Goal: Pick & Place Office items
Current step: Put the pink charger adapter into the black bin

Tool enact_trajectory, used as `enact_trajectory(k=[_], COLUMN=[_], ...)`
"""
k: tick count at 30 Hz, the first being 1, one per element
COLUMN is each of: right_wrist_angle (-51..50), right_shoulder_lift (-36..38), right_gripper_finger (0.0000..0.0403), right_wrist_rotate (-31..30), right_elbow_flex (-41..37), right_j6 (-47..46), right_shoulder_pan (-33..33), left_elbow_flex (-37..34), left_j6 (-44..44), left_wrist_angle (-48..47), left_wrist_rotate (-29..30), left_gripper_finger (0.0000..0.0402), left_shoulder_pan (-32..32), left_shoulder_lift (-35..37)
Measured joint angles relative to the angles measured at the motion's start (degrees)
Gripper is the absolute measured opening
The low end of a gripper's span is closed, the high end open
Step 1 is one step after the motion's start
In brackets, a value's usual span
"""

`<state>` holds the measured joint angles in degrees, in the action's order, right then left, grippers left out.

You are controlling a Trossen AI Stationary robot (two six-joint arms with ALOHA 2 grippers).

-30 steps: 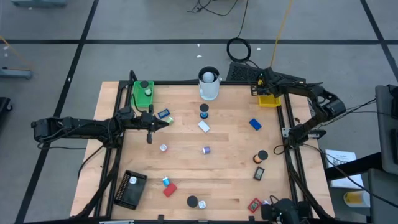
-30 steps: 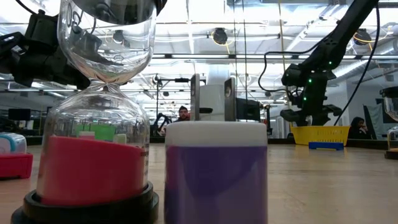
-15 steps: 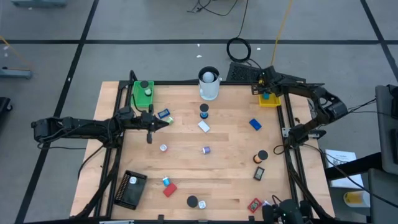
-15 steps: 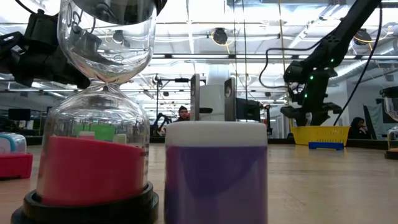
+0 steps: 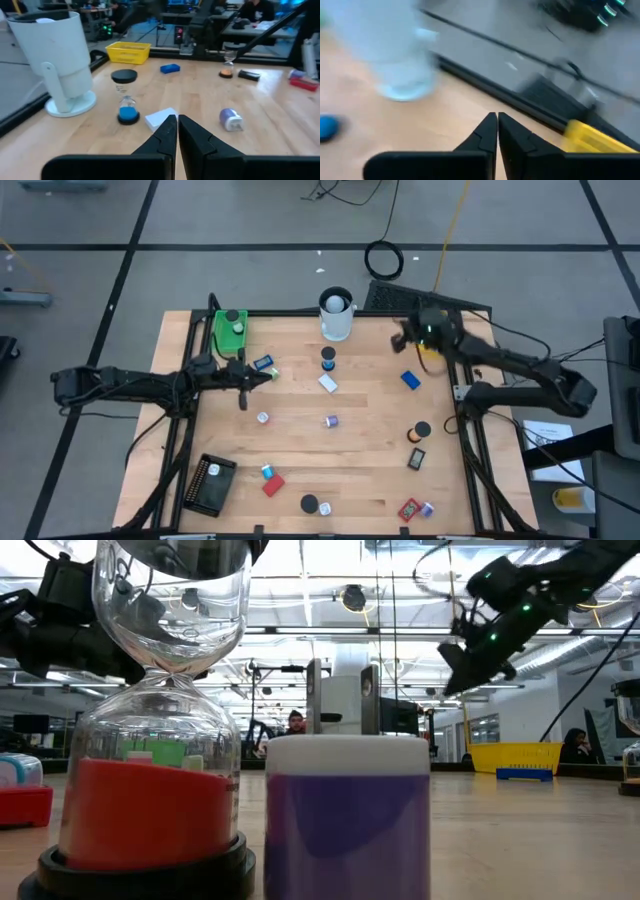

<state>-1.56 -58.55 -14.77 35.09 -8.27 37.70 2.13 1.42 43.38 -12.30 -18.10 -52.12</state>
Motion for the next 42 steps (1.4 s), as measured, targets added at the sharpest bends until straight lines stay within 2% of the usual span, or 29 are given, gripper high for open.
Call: enact_trajectory(k=[6, 10, 16, 19, 25, 36, 39, 42], right_wrist_angle=[21.08, 28.28, 30.91, 30.92, 31.9, 38.09, 38.44, 38.68], right_shoulder_lift=[3.42, 3.23, 1.86, 0.96, -0.61, -4.15, -4.45, -4.45], right_gripper_finger=[0.0002, 0.0003, 0.0002, 0.0001, 0.0001, 0.0001, 0.0001, 0.0001], right_wrist_rotate=[-0.17, -0.64, -7.75, -7.76, -7.74, -7.71, -7.71, -7.69], right_elbow_flex=[-9.88, -11.73, -11.8, -11.8, -11.8, -11.8, -11.8, -11.8], right_j6=[0.2, 2.51, 6.58, 6.84, 6.84, 9.42, 9.42, 9.42], right_shoulder_pan=[-13.93, -20.32, -27.17, -29.04, -31.86, -34.46, -34.46, -34.46], left_elbow_flex=[4.92, 11.96, 20.55, 22.93, 23.65, 23.69, 23.69, 23.72], left_j6=[1.04, 1.32, -1.55, -2.15, -5.99, -12.89, -16.09, -18.54], left_wrist_angle=[-8.82, -23.1, -38.94, -44.55, -49.0, -51.27, -51.85, -51.95], left_wrist_rotate=[5.46, 7.18, 12.13, 13.16, 18.2, 26.87, 26.65, 23.69], left_gripper_finger=[0.0016, 0.0006, 0.0062, 0.0095, 0.0134, 0.0143, 0.0168, 0.0206], left_shoulder_pan=[4.9, 8.3, 14.79, 17.96, 22.1, 21.99, 21.27, 21.09], left_shoulder_lift=[0.0, 0.0, 0.0, 0.0, 0.0, -1.21, -2.69, -5.59])
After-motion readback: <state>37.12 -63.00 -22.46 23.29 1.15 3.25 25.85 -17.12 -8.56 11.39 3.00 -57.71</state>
